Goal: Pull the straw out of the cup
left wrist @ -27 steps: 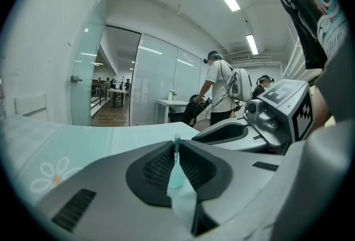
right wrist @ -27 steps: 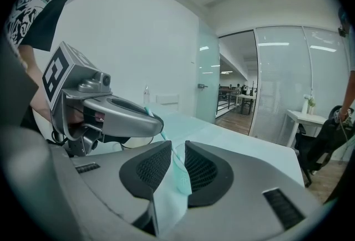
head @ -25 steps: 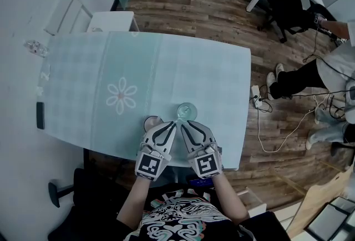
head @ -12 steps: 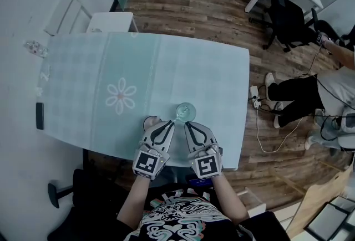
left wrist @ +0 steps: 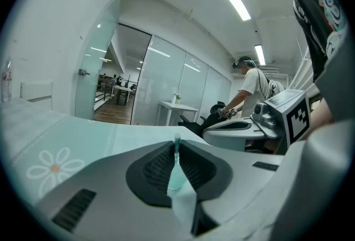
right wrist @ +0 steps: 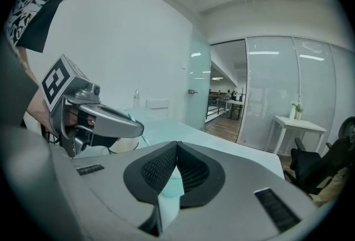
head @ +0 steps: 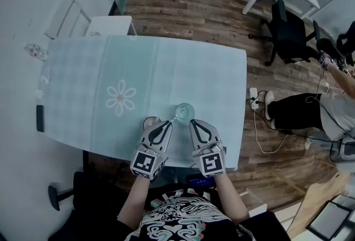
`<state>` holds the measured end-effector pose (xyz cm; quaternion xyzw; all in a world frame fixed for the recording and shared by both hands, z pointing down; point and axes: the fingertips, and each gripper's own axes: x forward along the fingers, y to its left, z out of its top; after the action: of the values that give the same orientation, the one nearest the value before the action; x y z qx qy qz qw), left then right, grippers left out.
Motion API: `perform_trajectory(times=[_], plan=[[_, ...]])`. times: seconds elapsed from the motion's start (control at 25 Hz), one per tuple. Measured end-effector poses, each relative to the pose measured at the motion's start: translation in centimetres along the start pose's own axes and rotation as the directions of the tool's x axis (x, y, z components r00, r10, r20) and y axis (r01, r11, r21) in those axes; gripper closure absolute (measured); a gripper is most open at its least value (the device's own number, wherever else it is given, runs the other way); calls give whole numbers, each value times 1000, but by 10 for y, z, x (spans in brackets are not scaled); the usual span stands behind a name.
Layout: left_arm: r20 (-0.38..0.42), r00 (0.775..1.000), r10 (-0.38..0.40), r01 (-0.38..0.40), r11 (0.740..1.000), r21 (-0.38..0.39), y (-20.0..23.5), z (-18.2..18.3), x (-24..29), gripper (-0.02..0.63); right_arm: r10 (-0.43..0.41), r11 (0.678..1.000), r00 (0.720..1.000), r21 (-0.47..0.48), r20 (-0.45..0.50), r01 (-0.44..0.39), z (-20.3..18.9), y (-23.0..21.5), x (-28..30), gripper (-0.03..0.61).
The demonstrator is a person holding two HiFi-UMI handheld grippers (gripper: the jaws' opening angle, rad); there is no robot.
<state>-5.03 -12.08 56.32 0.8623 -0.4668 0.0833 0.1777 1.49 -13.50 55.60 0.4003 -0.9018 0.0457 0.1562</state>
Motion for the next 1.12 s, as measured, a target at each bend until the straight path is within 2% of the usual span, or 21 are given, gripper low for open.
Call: perform_trajectory(times=[0.72,1.12], plan=[[62,998,-4,6,999,-41,0,14,-20,583,-42,999,999,1,31,42,15,-11,-19,557],[80,997,-1,4,999,-41,-5,17,-36,583,-61,998,996,0,58,61,28,-3,-32,557]])
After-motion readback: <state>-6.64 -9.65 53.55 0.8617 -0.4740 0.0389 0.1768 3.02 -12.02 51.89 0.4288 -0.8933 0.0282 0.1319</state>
